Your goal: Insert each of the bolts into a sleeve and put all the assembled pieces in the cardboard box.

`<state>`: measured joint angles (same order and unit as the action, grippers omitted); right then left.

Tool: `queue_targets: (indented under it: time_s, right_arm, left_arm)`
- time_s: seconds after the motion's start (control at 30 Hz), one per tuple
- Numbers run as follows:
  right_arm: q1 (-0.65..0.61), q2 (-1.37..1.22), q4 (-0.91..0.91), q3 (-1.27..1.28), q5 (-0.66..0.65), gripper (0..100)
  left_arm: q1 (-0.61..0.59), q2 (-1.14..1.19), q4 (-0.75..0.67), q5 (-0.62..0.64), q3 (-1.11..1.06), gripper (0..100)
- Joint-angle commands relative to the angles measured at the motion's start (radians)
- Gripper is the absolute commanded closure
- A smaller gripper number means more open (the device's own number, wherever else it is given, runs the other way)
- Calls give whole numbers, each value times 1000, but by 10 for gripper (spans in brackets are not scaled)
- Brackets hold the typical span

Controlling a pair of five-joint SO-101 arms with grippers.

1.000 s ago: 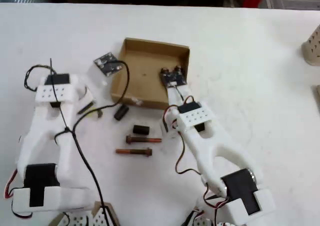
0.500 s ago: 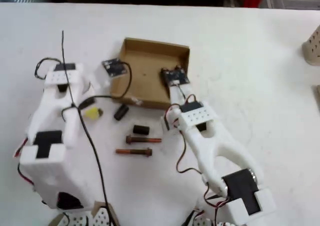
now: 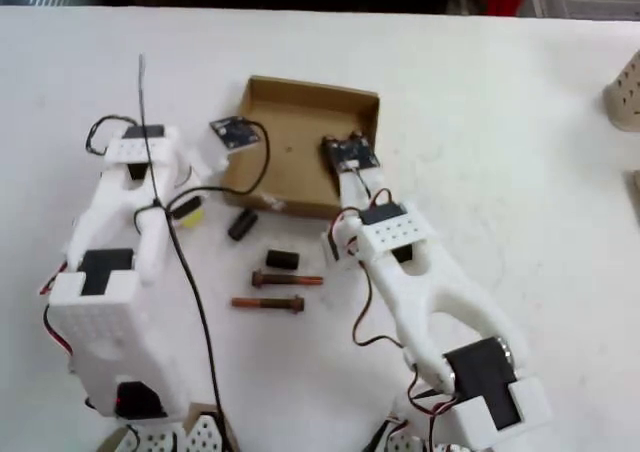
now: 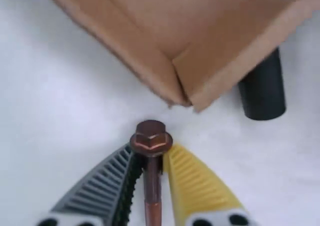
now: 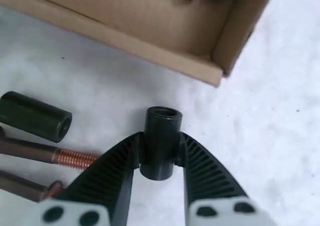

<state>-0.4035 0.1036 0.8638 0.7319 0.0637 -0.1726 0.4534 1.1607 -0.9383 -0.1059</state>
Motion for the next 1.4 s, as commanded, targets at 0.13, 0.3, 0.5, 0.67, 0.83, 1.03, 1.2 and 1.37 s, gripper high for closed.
queue_targets:
  time_s: [0.13, 0.3, 0.5, 0.67, 0.83, 1.03, 1.2, 1.37]
  right_arm:
    - [7, 48, -12, -5, -14, 981]
    - [7, 51, -12, -5, -14, 981]
    - [2, 58, -12, -5, -14, 981]
    - [1, 58, -12, -5, -14, 981]
    - [1, 59, -13, -5, -14, 981]
    - [-16, 59, -13, -5, -14, 981]
    - [-22, 59, -15, -6, -14, 981]
    - [-22, 70, -33, -6, -14, 981]
  left_arm:
    - [21, 7, 104, 333, 124, 980]
    - [21, 5, 224, 735, 270, 980]
    - [30, -58, 160, 872, 256, 980]
    - [21, -168, -2, 944, 72, 980]
    - [7, -372, -172, 948, -199, 980]
    - [-35, -641, -305, 950, -528, 978]
    - [-139, -825, -407, 950, -741, 978]
    - [-176, -947, -439, 950, -872, 977]
